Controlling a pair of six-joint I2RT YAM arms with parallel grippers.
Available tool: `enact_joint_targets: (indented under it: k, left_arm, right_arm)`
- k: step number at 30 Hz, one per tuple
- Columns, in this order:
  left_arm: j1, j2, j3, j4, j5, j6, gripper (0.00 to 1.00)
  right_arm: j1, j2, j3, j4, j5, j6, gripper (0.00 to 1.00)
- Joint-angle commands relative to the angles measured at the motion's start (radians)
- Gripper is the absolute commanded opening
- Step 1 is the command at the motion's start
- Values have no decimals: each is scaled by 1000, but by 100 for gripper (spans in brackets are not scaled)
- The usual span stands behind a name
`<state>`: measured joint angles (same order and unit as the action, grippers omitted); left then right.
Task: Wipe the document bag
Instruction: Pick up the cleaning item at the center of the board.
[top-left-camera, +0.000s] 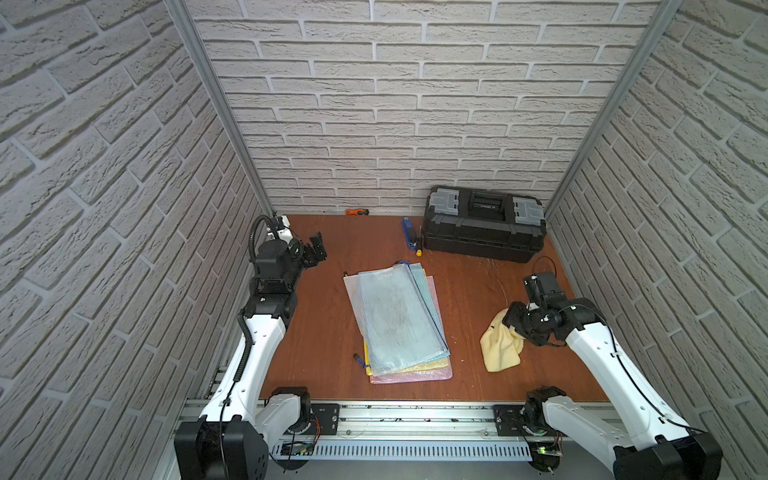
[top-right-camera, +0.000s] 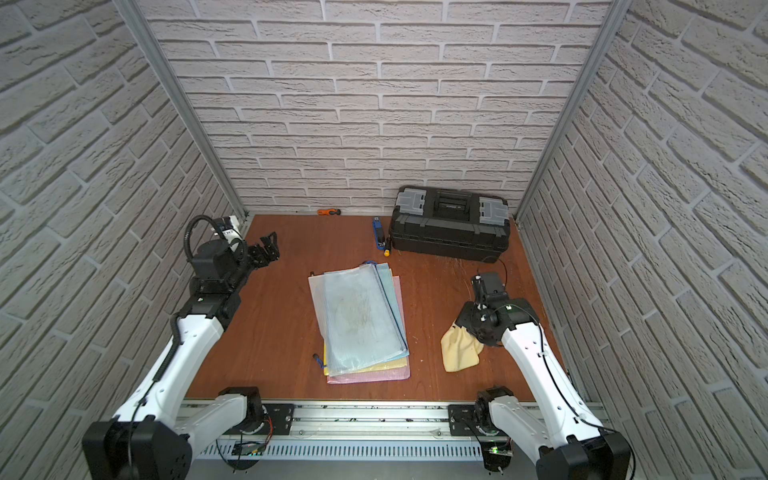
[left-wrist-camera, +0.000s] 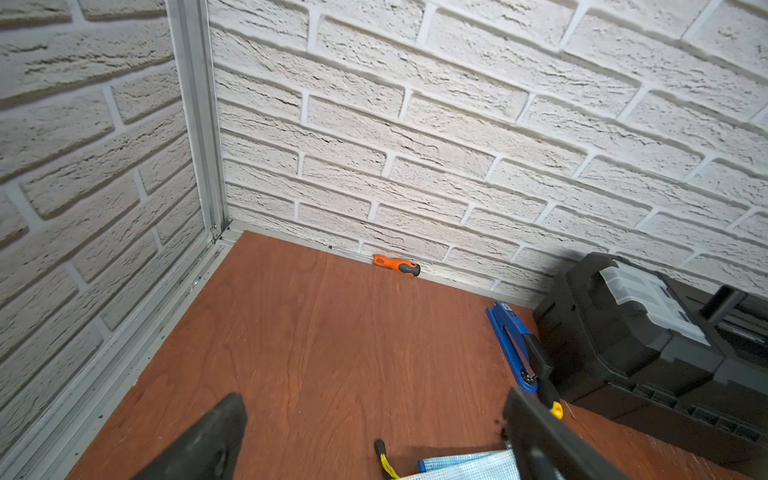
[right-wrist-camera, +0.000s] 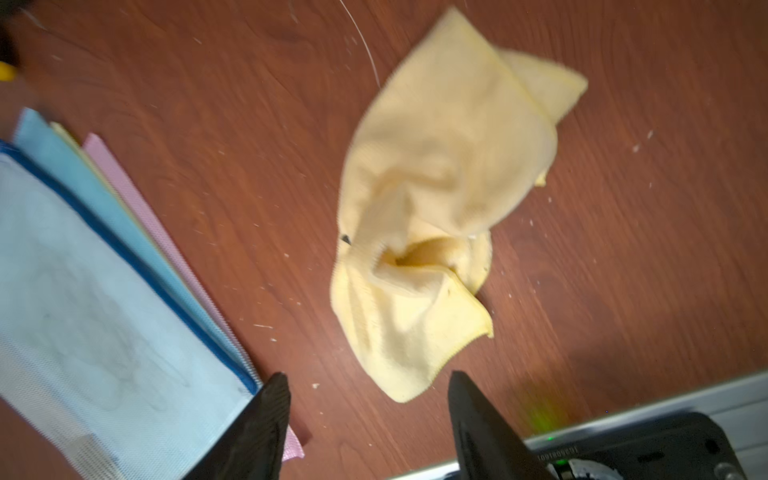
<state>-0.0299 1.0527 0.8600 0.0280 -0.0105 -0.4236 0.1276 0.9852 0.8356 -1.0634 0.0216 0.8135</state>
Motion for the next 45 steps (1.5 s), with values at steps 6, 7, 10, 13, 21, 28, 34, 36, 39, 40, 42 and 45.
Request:
enact_joint_targets:
  k: [6, 7, 10, 13, 21, 28, 34, 36, 39, 40, 42, 45]
  left_arm:
    - [-36, 64, 19, 15, 22, -22, 97]
    - [-37, 64, 13, 17, 24, -24, 97]
    - [-42, 60, -4, 23, 23, -26, 97]
    - [-44, 52, -20, 27, 26, -31, 97]
    - [-44, 47, -33, 28, 40, -46, 96]
    - [-46, 35, -52, 25, 68, -64, 91]
    - [-53, 35, -67, 12, 86, -85, 90]
    - [-57, 32, -77, 9, 88, -91, 90]
    - [-73, 35, -86, -2, 86, -104, 89]
    - [-82, 38, -85, -11, 84, -105, 89]
    - [-102, 49, -83, -27, 84, -108, 88]
    - [-142, 72, -71, -56, 86, -110, 87]
  right_arm:
    - [33, 115, -73, 98, 29, 42, 60]
    - [33, 127, -65, 114, 44, 31, 60]
    - [32, 196, -21, 129, 88, 1, 60]
    - [32, 285, 51, 109, 130, -47, 60]
    - [31, 414, 78, 164, 150, -78, 56]
    - [29, 405, 11, 199, 152, -69, 40]
    - [26, 418, -16, 221, 149, -75, 10]
    - [26, 418, -8, 220, 142, -80, 2]
    - [27, 400, 28, 199, 129, -89, 2]
    - [27, 386, 49, 187, 125, -93, 2]
    - [30, 356, 105, 164, 123, -102, 2]
    - [38, 320, 198, 143, 104, -112, 2]
